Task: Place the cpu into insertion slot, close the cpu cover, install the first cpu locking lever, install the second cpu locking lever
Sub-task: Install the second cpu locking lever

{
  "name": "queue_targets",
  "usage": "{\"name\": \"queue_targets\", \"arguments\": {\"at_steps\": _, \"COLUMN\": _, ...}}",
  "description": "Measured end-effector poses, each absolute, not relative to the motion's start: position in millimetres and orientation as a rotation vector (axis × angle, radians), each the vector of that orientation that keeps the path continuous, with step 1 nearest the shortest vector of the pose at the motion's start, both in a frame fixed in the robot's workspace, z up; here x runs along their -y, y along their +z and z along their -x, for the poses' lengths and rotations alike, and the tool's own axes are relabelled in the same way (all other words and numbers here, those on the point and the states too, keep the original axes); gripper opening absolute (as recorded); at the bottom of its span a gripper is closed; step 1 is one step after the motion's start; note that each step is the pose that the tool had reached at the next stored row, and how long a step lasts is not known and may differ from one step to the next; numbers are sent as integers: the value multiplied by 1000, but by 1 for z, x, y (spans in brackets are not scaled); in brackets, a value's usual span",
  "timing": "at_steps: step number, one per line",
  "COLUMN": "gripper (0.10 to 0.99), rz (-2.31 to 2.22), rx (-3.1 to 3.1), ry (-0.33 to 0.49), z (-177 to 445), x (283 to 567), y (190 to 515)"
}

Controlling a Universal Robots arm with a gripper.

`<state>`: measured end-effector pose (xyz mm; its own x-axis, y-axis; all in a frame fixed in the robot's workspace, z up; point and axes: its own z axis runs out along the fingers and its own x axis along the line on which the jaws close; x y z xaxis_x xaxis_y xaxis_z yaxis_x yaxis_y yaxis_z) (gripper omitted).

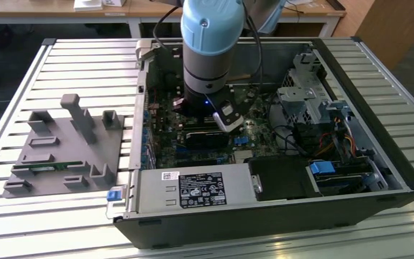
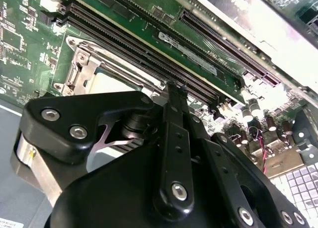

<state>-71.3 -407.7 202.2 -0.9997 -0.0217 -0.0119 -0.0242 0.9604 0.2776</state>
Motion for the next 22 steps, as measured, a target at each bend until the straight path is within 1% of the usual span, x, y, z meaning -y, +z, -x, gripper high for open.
{"name": "queue_targets", "arguments": {"at_steps": 7, "gripper": 106, "rz": 36, "rx": -3093, "ry": 492, "z": 73, "x": 411, "y": 199}}
{"name": "queue_targets", "arguments": {"at_steps": 17, "gripper": 106, "rz": 36, "rx": -3090, "ry": 511, "z": 74, "x": 416, "y": 198}}
{"name": "queue_targets", "arguments": {"at_steps": 22, "gripper": 106, "rz": 36, "rx": -3083, "ry": 552, "z": 74, "x": 416, "y": 195}}
